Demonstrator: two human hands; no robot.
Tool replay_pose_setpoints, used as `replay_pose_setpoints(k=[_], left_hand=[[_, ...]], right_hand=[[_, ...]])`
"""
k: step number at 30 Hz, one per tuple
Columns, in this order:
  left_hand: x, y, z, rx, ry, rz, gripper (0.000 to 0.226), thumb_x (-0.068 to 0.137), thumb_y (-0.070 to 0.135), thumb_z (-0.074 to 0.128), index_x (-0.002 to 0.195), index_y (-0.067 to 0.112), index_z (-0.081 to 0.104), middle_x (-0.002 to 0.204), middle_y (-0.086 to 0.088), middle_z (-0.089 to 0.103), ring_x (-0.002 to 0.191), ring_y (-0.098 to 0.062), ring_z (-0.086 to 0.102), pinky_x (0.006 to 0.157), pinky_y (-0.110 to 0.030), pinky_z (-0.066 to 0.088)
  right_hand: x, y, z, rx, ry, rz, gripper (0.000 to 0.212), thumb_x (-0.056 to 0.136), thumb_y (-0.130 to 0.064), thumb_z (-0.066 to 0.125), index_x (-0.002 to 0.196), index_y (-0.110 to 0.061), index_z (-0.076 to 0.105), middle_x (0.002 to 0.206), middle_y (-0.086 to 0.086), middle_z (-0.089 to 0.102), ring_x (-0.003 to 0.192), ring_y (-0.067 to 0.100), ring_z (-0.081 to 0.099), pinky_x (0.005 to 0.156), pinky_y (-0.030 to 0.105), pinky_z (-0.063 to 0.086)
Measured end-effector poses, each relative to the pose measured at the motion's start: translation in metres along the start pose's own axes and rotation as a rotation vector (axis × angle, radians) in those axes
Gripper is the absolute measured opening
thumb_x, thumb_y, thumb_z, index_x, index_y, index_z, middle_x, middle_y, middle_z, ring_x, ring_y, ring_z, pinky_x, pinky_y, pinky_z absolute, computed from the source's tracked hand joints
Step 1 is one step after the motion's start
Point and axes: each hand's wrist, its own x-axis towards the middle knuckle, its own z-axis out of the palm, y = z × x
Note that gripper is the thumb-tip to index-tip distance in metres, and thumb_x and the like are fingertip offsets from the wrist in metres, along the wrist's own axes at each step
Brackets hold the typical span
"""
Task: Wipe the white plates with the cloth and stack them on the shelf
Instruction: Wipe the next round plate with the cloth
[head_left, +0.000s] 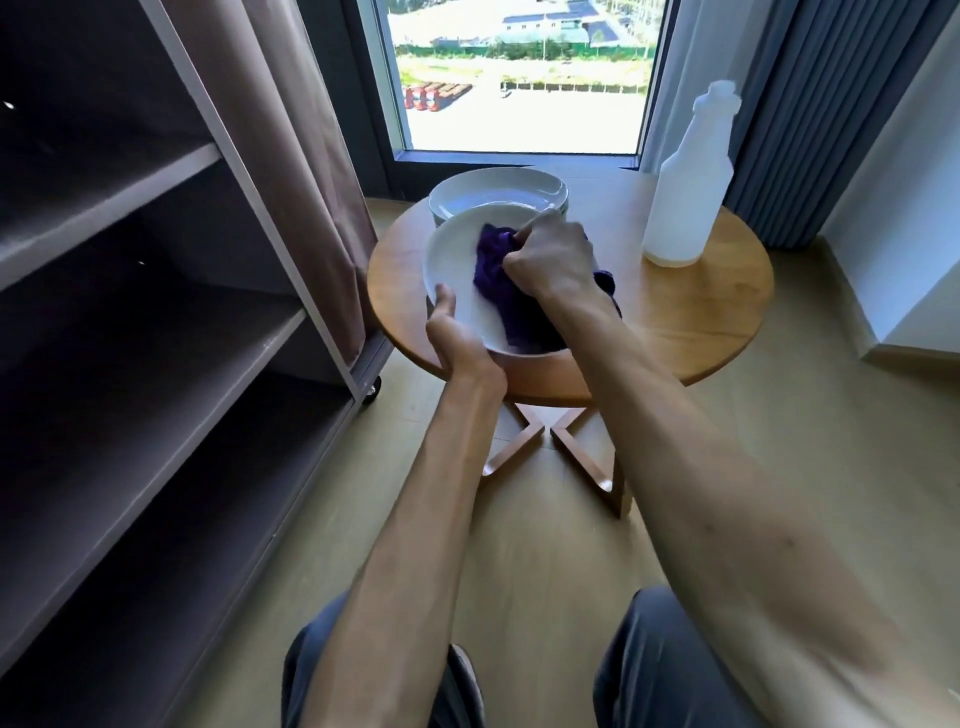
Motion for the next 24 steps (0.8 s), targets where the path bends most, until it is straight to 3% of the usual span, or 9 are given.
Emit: replay_pose_setpoints(k=[3,6,9,12,14,17,20,24], left_hand=[[-0.002,0.008,-0.003,0.153,-0.032,0.098,0.054,0.09,0.049,0.059,0.136,0.021,0.064,0.127,-0.011,0.071,0.119,-0.035,0.066,0.104,-0.057,0.052],[-0.003,0.011,-0.002,0.264,-0.093,0.132,0.052,0.094,0.048,0.05,0.138,0.023,0.059,0.129,-0.014,0.068,0.119,-0.036,0.065,0.1,-0.059,0.054],[-0.001,0.015,0.0,0.254,-0.13,0.178,0.049,0.101,0.044,0.045,0.141,0.02,0.057,0.133,-0.015,0.066,0.122,-0.035,0.063,0.101,-0.052,0.055],[0.004,0.021,-0.004,0.224,-0.119,0.197,0.041,0.104,0.042,0.046,0.137,0.021,0.061,0.13,-0.012,0.068,0.121,-0.032,0.063,0.095,-0.043,0.057],[0.011,0.03,-0.01,0.223,-0.103,0.227,0.031,0.107,0.038,0.046,0.126,0.023,0.065,0.127,-0.013,0.068,0.121,-0.033,0.063,0.102,-0.05,0.054],[0.022,0.048,-0.016,0.166,-0.061,0.259,0.048,0.099,0.049,0.052,0.133,0.017,0.061,0.13,-0.018,0.067,0.121,-0.038,0.064,0.104,-0.061,0.05],[0.02,0.05,-0.019,0.292,-0.026,0.345,0.052,0.09,0.055,0.054,0.131,0.023,0.063,0.129,-0.012,0.069,0.119,-0.036,0.065,0.101,-0.06,0.053],[0.002,0.038,-0.015,0.407,-0.106,0.375,0.037,0.094,0.05,0.047,0.124,0.035,0.061,0.131,-0.008,0.064,0.122,-0.031,0.061,0.105,-0.059,0.05]], right_hand=[[0.011,0.003,-0.013,0.055,0.195,0.011,0.024,0.08,-0.01,0.06,0.101,-0.01,0.072,0.088,0.007,0.062,0.083,0.028,0.063,0.071,0.024,0.044],[0.021,-0.013,-0.027,0.195,0.274,-0.016,0.017,0.082,-0.014,0.068,0.099,-0.014,0.072,0.09,0.002,0.066,0.088,0.02,0.065,0.077,0.022,0.047],[0.014,-0.033,-0.021,0.267,0.075,-0.129,0.012,0.078,-0.022,0.076,0.089,-0.024,0.079,0.084,-0.005,0.07,0.088,0.011,0.068,0.069,0.016,0.048],[-0.005,-0.038,-0.01,0.253,-0.166,-0.217,0.013,0.082,-0.021,0.074,0.093,-0.021,0.082,0.084,-0.004,0.071,0.073,0.005,0.059,0.052,0.006,0.037],[-0.009,-0.033,-0.009,0.232,-0.241,-0.22,0.013,0.085,-0.018,0.074,0.095,-0.017,0.082,0.086,-0.002,0.072,0.068,0.003,0.056,0.054,0.007,0.038],[-0.012,-0.016,-0.003,0.088,-0.389,-0.102,0.021,0.08,-0.019,0.08,0.101,-0.014,0.08,0.097,0.004,0.073,0.077,0.012,0.062,0.066,0.023,0.05],[-0.01,0.008,0.008,0.063,-0.187,0.047,0.035,0.073,-0.023,0.082,0.105,-0.012,0.075,0.101,0.008,0.072,0.088,0.021,0.065,0.067,0.025,0.046],[0.003,0.016,-0.008,-0.01,0.058,0.036,0.018,0.078,-0.01,0.066,0.095,-0.006,0.065,0.089,0.011,0.062,0.082,0.03,0.06,0.073,0.029,0.05]])
